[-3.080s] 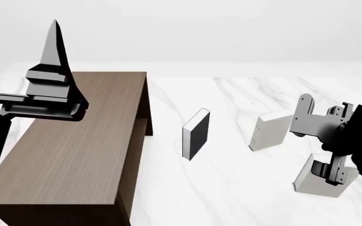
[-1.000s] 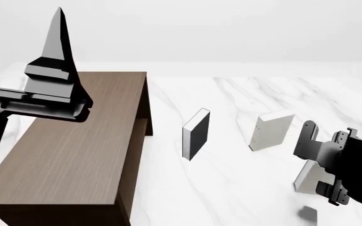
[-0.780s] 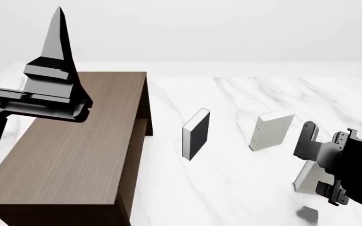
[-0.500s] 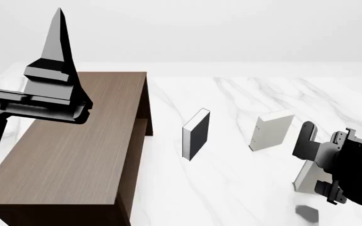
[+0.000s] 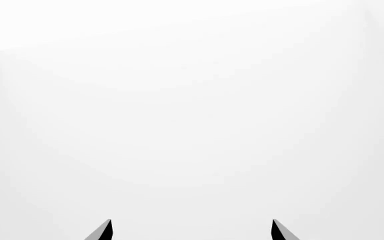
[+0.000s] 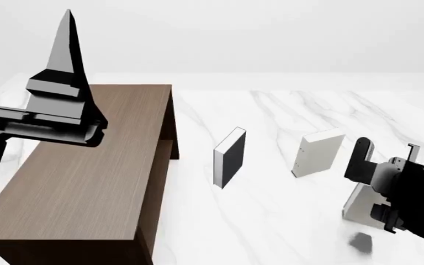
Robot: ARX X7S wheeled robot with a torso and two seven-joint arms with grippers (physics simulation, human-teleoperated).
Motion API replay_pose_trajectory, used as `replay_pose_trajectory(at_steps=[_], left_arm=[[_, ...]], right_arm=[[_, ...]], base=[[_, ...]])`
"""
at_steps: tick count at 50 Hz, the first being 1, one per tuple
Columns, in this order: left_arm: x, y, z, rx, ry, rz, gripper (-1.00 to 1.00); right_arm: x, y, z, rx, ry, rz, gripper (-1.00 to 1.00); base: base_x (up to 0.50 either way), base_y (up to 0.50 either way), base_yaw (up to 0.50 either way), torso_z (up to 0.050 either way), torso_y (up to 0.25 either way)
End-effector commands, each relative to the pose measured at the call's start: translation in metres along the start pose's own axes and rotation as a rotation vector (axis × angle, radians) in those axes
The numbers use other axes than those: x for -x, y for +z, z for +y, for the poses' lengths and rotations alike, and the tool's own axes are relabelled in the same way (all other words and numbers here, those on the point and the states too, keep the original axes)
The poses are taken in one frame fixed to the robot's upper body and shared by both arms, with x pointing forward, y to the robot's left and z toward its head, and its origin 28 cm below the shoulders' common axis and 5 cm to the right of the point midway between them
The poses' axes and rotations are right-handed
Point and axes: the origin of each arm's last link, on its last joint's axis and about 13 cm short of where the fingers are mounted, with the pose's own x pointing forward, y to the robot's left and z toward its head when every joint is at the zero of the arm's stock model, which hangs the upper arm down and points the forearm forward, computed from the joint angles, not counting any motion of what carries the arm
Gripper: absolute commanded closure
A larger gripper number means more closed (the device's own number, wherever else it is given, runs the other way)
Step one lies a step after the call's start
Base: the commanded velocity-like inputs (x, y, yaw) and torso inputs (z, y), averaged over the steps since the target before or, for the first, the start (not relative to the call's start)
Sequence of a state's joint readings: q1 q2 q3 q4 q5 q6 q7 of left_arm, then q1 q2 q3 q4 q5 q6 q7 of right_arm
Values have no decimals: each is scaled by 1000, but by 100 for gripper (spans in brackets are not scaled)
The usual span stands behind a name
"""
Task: Pick up the book on the right and place it under the cabinet shelf.
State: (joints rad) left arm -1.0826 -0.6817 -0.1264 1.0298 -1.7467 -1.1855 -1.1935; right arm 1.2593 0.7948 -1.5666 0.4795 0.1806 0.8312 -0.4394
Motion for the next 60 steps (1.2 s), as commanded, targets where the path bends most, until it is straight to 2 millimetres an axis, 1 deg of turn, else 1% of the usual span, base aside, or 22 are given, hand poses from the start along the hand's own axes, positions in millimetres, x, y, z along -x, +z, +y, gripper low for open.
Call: replay_pose_trajectory(at_steps=[1,6,13,23,33,45,52,60], left_arm=[[0,0,0,1,3,0,-100],[1,-1,1,3,6,0,-100],[1,-1,1,6,5,0,-100],[1,0,3,10,10,-5,-100],[1,0,3,18,7,-10,-100],[2,-1,3,21,6,-12,-100],[2,-1,3,23,5,-12,-100],[2,-1,2,24,0,-16,-100]], right_arm=[[-10,4,20,21,135,-25,100],[-7,8,20,36,153,-51,100],[0,16,19,76,220,-142,100],[8,22,17,125,250,-190,100],[27,29,17,187,265,-224,100],[30,31,18,208,263,-229,100],[35,31,16,214,258,-233,100],[41,27,19,220,266,-238,100]], base=[[0,0,3,0,0],[2,0,3,0,0],[0,0,4,-2,0],[1,0,5,-2,0],[0,1,4,-1,0],[0,0,2,-1,0],[0,0,1,-1,0],[1,0,0,0,0]])
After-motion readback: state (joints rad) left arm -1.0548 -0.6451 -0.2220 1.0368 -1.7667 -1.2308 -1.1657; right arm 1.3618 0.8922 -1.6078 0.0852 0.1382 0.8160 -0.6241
